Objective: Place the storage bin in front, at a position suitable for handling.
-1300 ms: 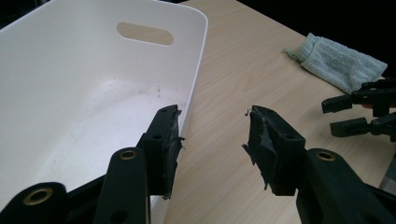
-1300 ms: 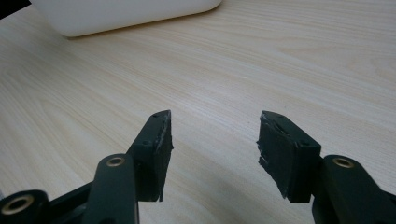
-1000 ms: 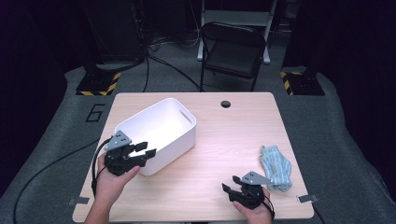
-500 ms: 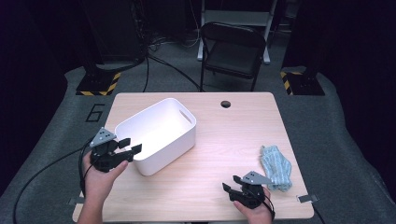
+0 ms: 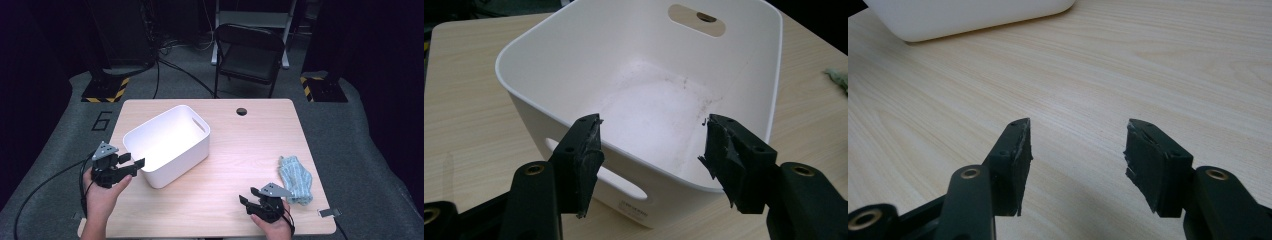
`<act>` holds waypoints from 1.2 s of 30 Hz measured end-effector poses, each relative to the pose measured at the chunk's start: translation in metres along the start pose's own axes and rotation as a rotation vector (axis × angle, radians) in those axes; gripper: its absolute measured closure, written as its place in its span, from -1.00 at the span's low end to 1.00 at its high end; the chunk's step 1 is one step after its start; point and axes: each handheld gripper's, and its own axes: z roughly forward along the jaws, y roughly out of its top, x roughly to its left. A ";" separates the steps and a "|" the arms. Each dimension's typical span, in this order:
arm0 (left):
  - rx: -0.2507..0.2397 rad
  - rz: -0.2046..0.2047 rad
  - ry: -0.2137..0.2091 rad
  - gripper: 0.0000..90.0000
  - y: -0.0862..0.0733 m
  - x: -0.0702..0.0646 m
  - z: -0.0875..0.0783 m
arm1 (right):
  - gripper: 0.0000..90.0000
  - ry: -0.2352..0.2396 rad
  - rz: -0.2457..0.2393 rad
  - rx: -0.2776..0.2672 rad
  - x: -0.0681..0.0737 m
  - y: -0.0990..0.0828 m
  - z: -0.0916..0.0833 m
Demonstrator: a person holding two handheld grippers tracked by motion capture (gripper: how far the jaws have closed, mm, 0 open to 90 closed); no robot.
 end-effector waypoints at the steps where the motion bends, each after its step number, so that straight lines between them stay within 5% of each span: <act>1: 0.008 -0.001 -0.001 -0.12 -0.001 0.001 0.001 | -0.03 0.001 0.004 -0.002 0.000 0.000 0.000; 13: 0.019 -0.025 0.037 -0.25 -0.008 0.003 0.012 | -0.03 -0.005 0.011 -0.006 -0.002 0.000 -0.001; 36: 0.027 -0.037 0.036 -0.36 -0.009 0.002 0.024 | -0.04 -0.021 0.045 -0.011 -0.005 -0.004 -0.006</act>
